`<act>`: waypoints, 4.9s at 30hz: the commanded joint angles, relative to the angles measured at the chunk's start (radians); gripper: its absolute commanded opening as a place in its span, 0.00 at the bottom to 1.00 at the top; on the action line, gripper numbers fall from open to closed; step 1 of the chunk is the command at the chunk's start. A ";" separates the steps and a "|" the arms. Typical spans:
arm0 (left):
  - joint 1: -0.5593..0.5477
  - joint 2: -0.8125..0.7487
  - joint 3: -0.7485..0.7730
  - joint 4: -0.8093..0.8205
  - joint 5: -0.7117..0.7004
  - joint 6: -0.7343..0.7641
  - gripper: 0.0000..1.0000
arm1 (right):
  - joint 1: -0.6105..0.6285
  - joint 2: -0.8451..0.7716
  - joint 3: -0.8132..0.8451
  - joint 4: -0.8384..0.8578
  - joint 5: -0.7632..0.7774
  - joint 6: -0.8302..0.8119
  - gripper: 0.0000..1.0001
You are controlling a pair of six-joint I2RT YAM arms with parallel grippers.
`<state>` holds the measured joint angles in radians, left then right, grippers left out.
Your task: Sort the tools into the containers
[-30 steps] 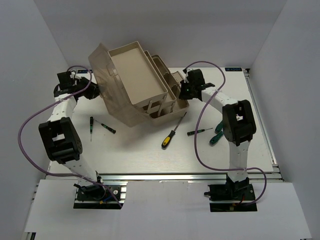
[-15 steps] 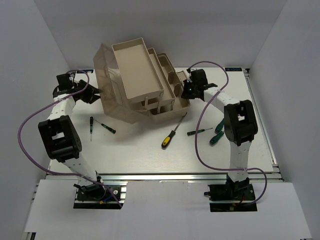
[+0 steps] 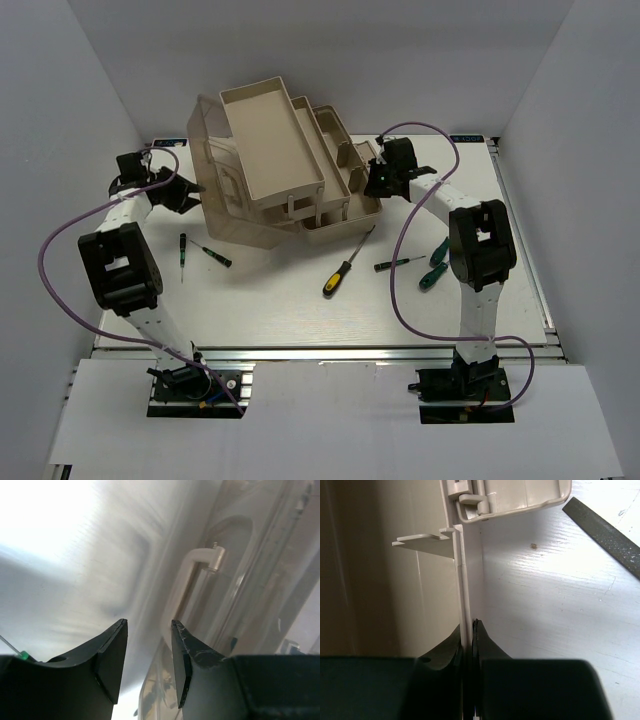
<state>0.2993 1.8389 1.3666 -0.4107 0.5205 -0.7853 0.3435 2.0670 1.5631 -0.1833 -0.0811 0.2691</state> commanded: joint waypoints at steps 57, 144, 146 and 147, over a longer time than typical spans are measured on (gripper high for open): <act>-0.020 -0.442 -0.431 -0.168 -0.651 0.357 0.45 | -0.041 -0.726 -0.541 -0.002 -1.022 -0.855 0.60; -0.171 -0.932 -0.239 -0.335 -0.702 0.141 0.03 | 0.617 -0.486 -0.258 -0.082 -0.408 -0.710 0.51; -0.114 -0.955 -0.373 -0.371 -0.620 0.121 0.26 | 0.615 -0.498 -0.277 -0.070 -0.361 -0.691 0.50; -0.095 -0.957 -0.417 -0.367 -0.587 0.118 0.48 | 0.615 -0.507 -0.294 -0.067 -0.343 -0.691 0.50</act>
<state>0.1562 0.8192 1.0992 -0.5972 -0.0944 -0.6266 0.9646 1.5860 1.2575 -0.3103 -0.5110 -0.4740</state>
